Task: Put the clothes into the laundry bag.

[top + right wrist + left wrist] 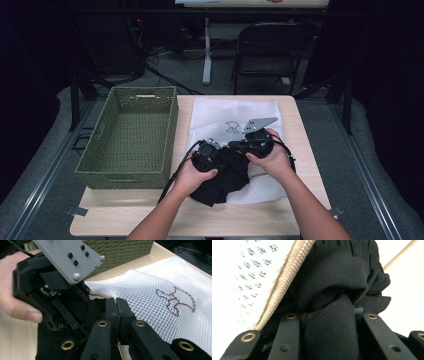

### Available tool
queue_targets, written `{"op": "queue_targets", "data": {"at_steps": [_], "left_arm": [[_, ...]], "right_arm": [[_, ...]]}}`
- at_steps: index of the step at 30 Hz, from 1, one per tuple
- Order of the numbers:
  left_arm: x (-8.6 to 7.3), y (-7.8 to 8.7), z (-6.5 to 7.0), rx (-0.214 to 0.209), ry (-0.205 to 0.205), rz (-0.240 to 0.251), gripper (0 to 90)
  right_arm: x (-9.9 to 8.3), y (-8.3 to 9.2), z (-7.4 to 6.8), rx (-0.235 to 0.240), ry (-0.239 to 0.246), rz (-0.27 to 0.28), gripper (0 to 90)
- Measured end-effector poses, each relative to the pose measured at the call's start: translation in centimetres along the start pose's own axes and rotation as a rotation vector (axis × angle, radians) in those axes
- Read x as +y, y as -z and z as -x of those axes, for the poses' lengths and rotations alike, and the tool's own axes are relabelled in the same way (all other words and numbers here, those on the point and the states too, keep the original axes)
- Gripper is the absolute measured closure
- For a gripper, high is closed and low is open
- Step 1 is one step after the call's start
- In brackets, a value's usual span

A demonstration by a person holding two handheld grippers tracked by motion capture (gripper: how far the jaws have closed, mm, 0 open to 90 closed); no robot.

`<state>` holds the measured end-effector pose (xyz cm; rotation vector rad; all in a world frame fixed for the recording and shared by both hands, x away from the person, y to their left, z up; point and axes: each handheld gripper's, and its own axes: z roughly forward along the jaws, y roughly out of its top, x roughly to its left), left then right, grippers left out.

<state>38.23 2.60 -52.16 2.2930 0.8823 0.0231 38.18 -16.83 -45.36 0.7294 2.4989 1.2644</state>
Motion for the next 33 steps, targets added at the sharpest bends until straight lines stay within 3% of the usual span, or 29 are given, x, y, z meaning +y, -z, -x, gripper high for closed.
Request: {"op": "queue_targets", "data": {"at_steps": [9,17,19,24,30,33], "left_arm": [[-0.2,-0.6,0.1,0.024,-0.011,-0.003,60.1],[0.0,-1.0,0.2,0.067,-0.019,-0.02,51.9],[0.1,-1.1,0.5,0.1,-0.028,-0.021,51.1],[0.0,-1.3,0.5,0.105,-0.021,-0.026,47.4],[0.1,-1.3,0.2,0.069,-0.008,-0.023,42.5],[0.1,-1.0,0.2,0.081,-0.012,-0.014,38.0]], "right_arm": [[-0.8,-0.3,-0.2,-0.013,-0.012,0.016,89.4],[-1.6,-0.6,-0.2,-0.004,-0.032,0.028,89.5],[-1.7,-0.5,-0.1,-0.007,-0.04,0.03,89.5],[-1.6,-0.6,-0.3,-0.014,-0.036,0.032,89.5],[-1.7,-0.8,-0.3,-0.013,-0.037,0.03,89.4],[-1.9,-0.9,-0.3,-0.012,-0.043,0.033,89.5]]}}
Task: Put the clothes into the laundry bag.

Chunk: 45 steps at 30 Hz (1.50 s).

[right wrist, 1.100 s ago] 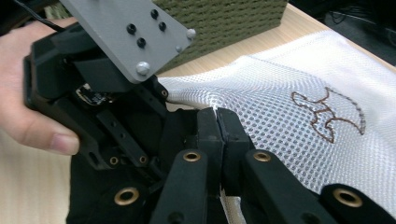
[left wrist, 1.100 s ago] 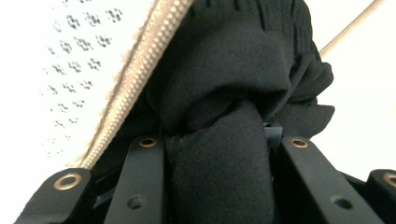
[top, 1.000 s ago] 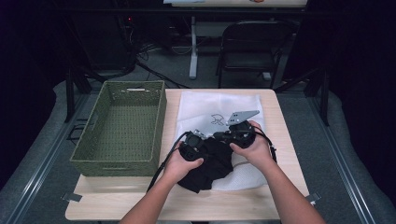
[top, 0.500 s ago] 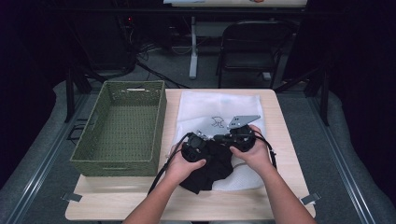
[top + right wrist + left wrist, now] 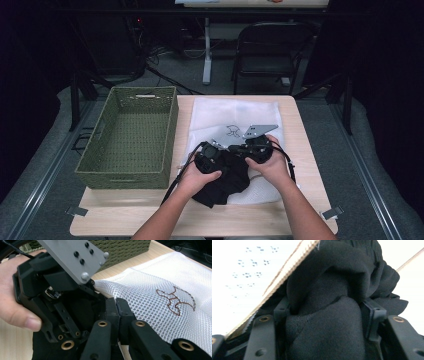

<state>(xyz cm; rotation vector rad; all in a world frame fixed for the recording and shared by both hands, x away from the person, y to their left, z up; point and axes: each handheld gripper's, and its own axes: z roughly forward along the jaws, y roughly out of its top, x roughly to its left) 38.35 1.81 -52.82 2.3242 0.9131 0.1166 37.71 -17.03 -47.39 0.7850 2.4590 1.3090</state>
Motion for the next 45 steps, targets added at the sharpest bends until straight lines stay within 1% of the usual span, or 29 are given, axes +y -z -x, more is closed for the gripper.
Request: {"op": "queue_targets", "data": {"at_steps": [1,3,5,7,8,11,13,16,23,27,33,35,38,41,45], "left_arm": [[0.0,0.1,0.1,0.009,0.002,0.01,35.8],[0.0,0.6,0.2,-0.001,0.006,0.021,33.2],[0.0,1.0,0.3,0.003,0.006,0.028,31.5],[0.0,1.5,0.5,0.004,-0.008,0.033,31.2],[0.0,1.8,0.5,0.0,-0.008,0.037,31.2],[-0.1,2.6,0.8,0.007,-0.021,0.05,30.8],[-0.1,3.1,0.9,0.002,-0.02,0.064,30.5],[-0.1,4.0,0.9,-0.006,-0.028,0.068,30.4],[0.1,6.0,1.0,-0.003,-0.027,0.107,30.7],[-0.2,7.0,1.1,-0.001,-0.03,0.105,30.7],[-1.1,8.7,1.3,-0.001,-0.036,0.113,30.7],[-1.6,9.1,1.3,-0.002,-0.033,0.12,30.7],[-2.3,9.7,1.5,0.002,-0.039,0.129,30.7],[-3.2,10.0,1.6,-0.003,-0.029,0.141,30.7],[-4.2,9.9,2.0,-0.02,-0.031,0.138,30.7]], "right_arm": [[0.0,0.0,0.0,0.001,-0.007,0.002,89.5],[-0.1,0.1,0.1,0.001,-0.013,0.011,89.4],[-0.1,0.2,0.2,0.003,-0.016,0.014,89.5],[-0.1,0.2,0.2,0.004,-0.021,0.019,89.5],[-0.1,0.3,0.2,0.004,-0.024,0.02,89.5],[-0.1,0.3,0.3,0.004,-0.025,0.021,89.5],[-0.2,0.3,0.4,0.005,-0.028,0.025,89.4],[-0.2,0.3,0.5,0.008,-0.036,0.028,89.5],[-0.2,0.3,0.5,0.008,-0.036,0.03,89.4],[-0.2,0.4,0.5,0.009,-0.037,0.03,89.4],[-0.2,0.3,0.5,0.009,-0.036,0.03,89.4],[-0.2,0.3,0.5,0.009,-0.036,0.03,89.4],[-0.2,0.3,0.4,0.007,-0.036,0.03,89.4],[-0.2,0.4,0.4,0.006,-0.038,0.031,89.4],[-0.2,0.3,0.4,0.004,-0.035,0.03,89.4]]}}
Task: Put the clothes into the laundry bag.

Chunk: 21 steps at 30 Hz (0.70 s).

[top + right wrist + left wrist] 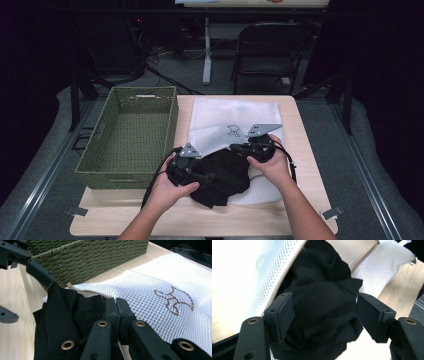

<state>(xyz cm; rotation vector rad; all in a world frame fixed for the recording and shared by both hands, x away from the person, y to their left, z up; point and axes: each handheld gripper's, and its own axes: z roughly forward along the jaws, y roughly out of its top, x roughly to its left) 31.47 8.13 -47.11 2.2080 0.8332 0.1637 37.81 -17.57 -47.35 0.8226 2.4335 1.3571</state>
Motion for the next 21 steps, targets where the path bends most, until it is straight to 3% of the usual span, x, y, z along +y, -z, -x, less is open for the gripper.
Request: {"op": "queue_targets", "data": {"at_steps": [8,10,21], "left_arm": [[-1.0,-1.1,0.7,-0.013,-0.02,-0.026,30.5],[-1.1,-1.8,0.5,-0.009,-0.008,-0.029,29.8],[-1.1,-4.9,-0.6,0.053,-0.006,-0.086,27.9]], "right_arm": [[0.0,0.0,0.0,0.0,0.001,0.001,89.4],[0.0,0.0,-0.1,0.0,0.001,0.0,89.5],[0.1,0.0,-0.2,0.003,0.006,0.004,89.4]]}}
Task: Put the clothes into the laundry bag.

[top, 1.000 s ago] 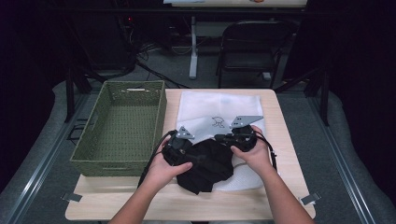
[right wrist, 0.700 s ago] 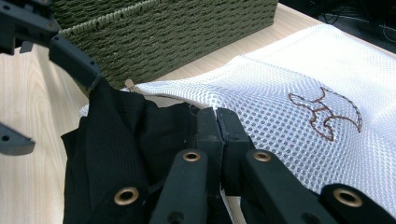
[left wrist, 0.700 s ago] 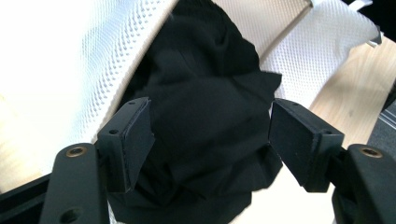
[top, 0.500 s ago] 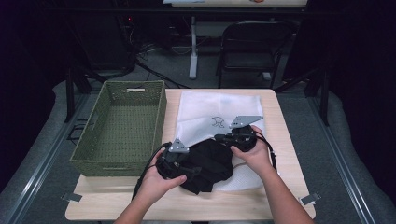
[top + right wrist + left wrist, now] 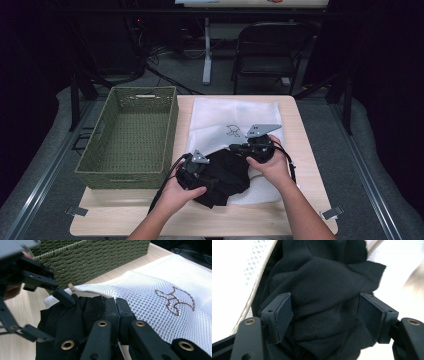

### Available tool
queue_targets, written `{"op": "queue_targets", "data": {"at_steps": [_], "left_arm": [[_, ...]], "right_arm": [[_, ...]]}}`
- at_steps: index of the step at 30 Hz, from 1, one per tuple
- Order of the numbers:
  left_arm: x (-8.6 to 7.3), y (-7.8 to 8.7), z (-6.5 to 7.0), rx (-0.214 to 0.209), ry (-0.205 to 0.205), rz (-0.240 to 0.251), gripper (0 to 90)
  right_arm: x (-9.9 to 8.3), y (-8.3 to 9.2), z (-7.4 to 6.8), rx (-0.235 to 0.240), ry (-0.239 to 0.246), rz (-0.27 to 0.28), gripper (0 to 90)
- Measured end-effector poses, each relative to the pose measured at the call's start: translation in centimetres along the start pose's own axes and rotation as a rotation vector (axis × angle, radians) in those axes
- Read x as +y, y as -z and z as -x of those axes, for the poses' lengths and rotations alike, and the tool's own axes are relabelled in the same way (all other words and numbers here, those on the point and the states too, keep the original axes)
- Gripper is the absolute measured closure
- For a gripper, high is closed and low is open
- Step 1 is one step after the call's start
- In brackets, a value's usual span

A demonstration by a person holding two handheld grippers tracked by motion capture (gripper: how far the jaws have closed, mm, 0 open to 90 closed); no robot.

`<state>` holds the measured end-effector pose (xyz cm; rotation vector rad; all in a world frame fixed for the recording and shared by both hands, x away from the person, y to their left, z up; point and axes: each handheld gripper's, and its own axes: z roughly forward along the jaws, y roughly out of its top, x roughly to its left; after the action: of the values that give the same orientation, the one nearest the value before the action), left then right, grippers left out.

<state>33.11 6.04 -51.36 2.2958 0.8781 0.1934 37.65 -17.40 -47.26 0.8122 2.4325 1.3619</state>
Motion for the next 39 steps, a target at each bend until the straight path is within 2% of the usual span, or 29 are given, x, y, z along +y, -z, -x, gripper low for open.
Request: {"op": "queue_targets", "data": {"at_steps": [13,15,19,25,36,39], "left_arm": [[-0.1,-2.2,-0.6,0.051,0.029,-0.023,17.7],[-0.2,-2.5,-0.8,0.049,0.041,-0.021,16.5],[-0.4,-3.2,-1.1,0.016,0.057,-0.035,15.0],[-0.5,-4.1,-1.0,0.008,0.063,-0.045,10.1],[-0.8,-4.6,-1.1,0.008,0.077,-0.049,11.8],[-0.9,-4.6,-1.1,0.009,0.073,-0.042,17.7]], "right_arm": [[0.0,0.0,-0.1,0.003,0.0,0.003,89.5],[0.0,0.0,-0.1,0.003,0.001,0.002,89.4],[0.0,0.0,-0.1,0.004,0.0,0.002,89.4],[0.0,0.0,-0.1,0.006,-0.001,0.001,89.4],[0.0,0.0,-0.1,0.005,0.003,0.002,89.4],[0.0,0.0,-0.1,0.005,0.003,0.001,89.4]]}}
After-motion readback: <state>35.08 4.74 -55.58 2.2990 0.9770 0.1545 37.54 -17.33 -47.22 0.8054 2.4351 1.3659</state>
